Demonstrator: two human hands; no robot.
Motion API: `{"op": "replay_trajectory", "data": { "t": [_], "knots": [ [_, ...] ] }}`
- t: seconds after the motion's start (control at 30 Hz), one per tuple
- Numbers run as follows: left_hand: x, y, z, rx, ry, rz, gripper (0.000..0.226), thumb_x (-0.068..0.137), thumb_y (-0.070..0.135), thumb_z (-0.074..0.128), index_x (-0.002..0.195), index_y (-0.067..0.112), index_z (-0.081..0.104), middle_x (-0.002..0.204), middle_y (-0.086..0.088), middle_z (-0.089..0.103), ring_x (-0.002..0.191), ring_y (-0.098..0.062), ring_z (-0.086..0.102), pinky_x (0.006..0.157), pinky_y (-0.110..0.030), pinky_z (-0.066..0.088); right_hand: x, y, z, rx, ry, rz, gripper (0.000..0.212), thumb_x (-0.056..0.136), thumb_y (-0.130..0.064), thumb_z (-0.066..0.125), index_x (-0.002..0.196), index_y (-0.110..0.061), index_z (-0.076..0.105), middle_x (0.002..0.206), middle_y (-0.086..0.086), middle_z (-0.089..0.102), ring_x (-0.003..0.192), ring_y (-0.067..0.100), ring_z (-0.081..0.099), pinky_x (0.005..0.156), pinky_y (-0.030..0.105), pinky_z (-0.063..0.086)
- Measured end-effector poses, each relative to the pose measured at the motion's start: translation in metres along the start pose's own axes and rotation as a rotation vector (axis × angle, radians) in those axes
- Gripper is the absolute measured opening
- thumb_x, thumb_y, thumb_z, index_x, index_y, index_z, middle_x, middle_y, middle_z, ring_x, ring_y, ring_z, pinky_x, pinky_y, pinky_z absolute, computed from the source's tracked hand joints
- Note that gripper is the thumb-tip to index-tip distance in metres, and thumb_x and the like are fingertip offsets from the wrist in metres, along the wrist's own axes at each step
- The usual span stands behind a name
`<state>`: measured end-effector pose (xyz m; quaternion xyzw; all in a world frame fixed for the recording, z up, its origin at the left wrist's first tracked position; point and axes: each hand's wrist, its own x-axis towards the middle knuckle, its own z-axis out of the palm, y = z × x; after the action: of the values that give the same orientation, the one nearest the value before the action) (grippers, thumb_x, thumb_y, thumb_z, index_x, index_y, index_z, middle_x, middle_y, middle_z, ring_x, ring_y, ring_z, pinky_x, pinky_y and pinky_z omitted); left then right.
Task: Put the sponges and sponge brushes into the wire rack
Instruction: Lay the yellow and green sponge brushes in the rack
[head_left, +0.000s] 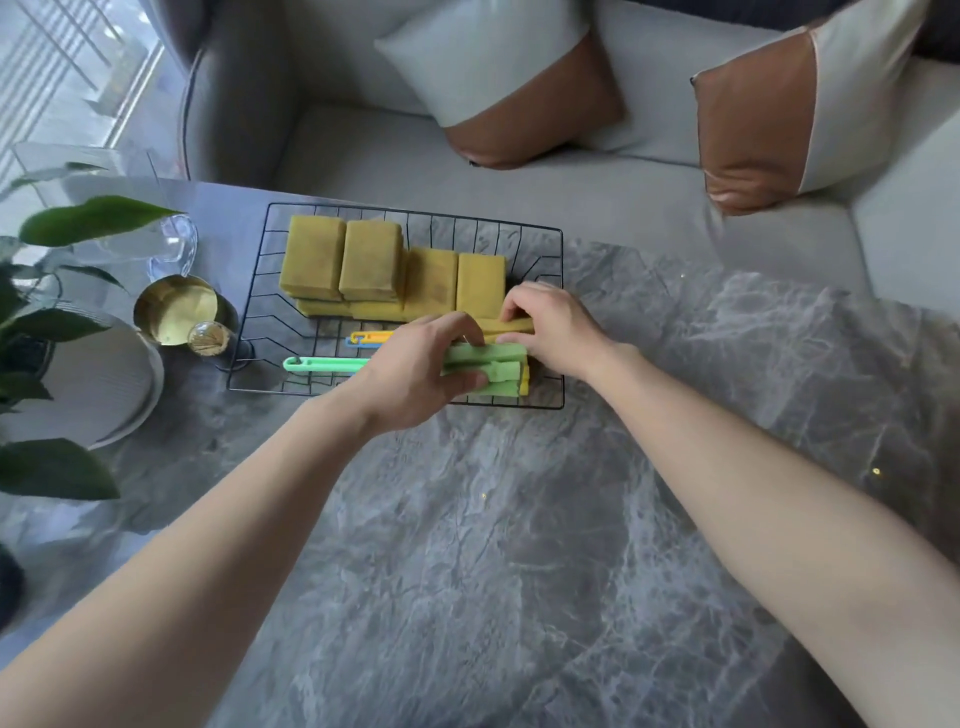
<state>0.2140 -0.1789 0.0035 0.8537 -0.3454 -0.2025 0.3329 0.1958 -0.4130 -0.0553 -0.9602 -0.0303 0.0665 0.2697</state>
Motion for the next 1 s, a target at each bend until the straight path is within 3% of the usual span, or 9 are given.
{"op": "replay_trajectory", "data": {
  "t": [0.17,0.37,0.53,0.7,0.83,1.0],
  "knots": [
    [0.019,-0.009,0.019,-0.030,0.001,-0.001,0.035,0.083,0.024,0.080,0.113,0.012,0.065,0.100,-0.010,0.065,0.089,-0.026,0.055,0.073,-0.034,0.042,0.001,0.011,0.001,0.134,0.028,0.041,0.026,0.072,-0.025,0.087,0.085,-0.015,0.067,0.089,-0.004,0.060,0.080,0.012,0.053,0.069,0.010,0.035],
    [0.029,-0.019,0.048,-0.080,-0.002,-0.071,0.034,0.083,0.024,0.080,0.112,0.014,0.067,0.100,-0.007,0.062,0.086,-0.025,0.054,0.068,-0.029,0.030,0.006,0.012,-0.001,0.188,0.021,0.073,0.024,0.072,-0.029,0.087,0.084,-0.017,0.070,0.089,-0.008,0.058,0.079,-0.009,0.050,0.067,0.006,0.033],
    [0.027,-0.023,0.062,-0.089,0.069,-0.071,0.032,0.084,0.025,0.079,0.113,0.015,0.070,0.101,-0.001,0.053,0.084,-0.022,0.050,0.072,-0.031,0.038,0.000,0.011,0.003,0.172,0.013,0.039,0.021,0.077,-0.027,0.083,0.090,-0.016,0.069,0.092,-0.006,0.060,0.080,0.006,0.052,0.070,0.009,0.036],
    [0.026,-0.026,0.063,-0.030,0.088,-0.061,0.038,0.084,0.025,0.079,0.119,0.016,0.066,0.109,-0.003,0.047,0.082,-0.024,0.053,0.078,-0.035,0.049,-0.009,0.010,0.000,0.119,0.000,-0.041,0.019,0.086,-0.025,0.073,0.102,-0.015,0.071,0.104,-0.003,0.064,0.095,0.015,0.058,0.085,0.033,0.048],
    [0.028,-0.029,0.063,-0.004,0.092,-0.104,0.060,0.079,0.030,0.082,0.130,0.017,0.054,0.115,-0.007,0.044,0.101,-0.032,0.053,0.092,-0.040,0.048,-0.021,0.019,-0.002,0.016,-0.032,-0.108,0.046,0.087,-0.044,0.066,0.126,-0.021,0.066,0.129,-0.004,0.064,0.120,0.015,0.056,0.104,0.030,0.040],
    [0.032,-0.038,0.064,0.219,0.057,-0.120,0.089,0.079,0.052,0.076,0.153,0.023,0.037,0.142,-0.013,0.042,0.122,-0.038,0.044,0.103,-0.049,0.040,-0.033,0.030,0.003,-0.125,-0.097,-0.088,0.084,0.077,-0.079,0.055,0.148,-0.034,0.043,0.155,-0.015,0.040,0.145,0.006,0.031,0.116,0.031,0.016]
  ]
}}
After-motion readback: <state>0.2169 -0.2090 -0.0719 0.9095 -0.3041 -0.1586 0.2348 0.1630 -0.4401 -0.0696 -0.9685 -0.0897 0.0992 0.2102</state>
